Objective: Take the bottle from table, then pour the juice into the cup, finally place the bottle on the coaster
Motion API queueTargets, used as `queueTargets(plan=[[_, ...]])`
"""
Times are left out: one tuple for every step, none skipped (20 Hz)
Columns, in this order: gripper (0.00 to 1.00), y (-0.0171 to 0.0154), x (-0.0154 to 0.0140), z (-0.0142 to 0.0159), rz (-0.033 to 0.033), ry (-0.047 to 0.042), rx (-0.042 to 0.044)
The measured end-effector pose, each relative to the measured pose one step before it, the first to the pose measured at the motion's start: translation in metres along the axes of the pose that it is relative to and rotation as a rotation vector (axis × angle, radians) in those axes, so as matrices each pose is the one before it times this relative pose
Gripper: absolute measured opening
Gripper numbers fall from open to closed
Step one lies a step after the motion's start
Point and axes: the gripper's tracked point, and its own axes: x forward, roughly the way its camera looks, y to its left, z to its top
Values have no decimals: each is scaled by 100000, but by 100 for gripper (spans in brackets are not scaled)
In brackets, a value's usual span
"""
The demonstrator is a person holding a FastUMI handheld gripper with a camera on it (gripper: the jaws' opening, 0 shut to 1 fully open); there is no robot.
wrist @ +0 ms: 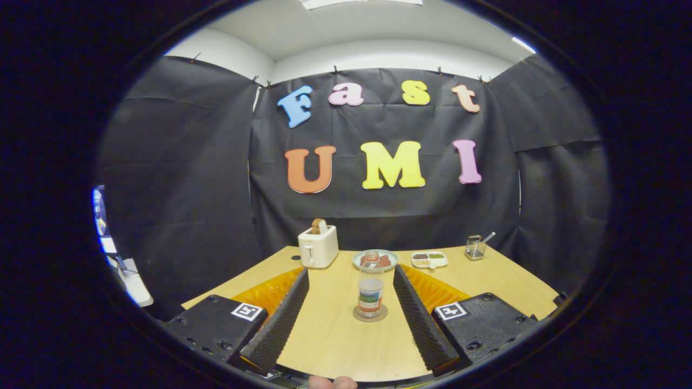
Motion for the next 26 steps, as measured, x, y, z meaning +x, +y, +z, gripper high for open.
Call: queueTargets(plan=[[100, 509, -719, 467, 826, -219, -443], [100, 446, -752, 431, 926, -254, -32], [100, 573, -430, 349, 1537, -130, 694], [100, 506, -599, 407, 1599, -495, 84], [100, -158, -481, 414, 16, -586, -921], [100, -474, -512, 387, -871, -119, -1400], [100, -638, -288, 165, -1578, -38, -1184], [100, -457, -469, 346, -1259, -188, -881], [100, -258, -59, 250, -880, -322, 157], [100, -223, -410, 394, -325, -1002, 767], [100, 89, -188, 463, 168, -978, 352], [100, -91, -279, 189, 36, -246, 265], [100, -148, -109, 12, -47, 310, 115], [100, 64, -400, 241, 226, -414, 349], [100, 224, -288, 395, 298, -875, 180], [100, 219, -438, 244, 222, -703, 21], [100, 393, -210, 124, 602, -651, -225], [100, 454, -360, -84, 816, 110, -395], [100, 458, -175, -269, 717, 476, -223], [100, 402, -351, -231, 265, 957, -182], [100, 419, -192, -277, 323, 887, -521], [100, 650, -265, 319, 943, -472, 91], [100, 672, 23, 258, 778, -199, -26], [100, 484, -297, 23, 743, -99, -253], [100, 373, -4, 247, 454, -638, -373], [100, 323, -147, 270, 432, -504, -210]])
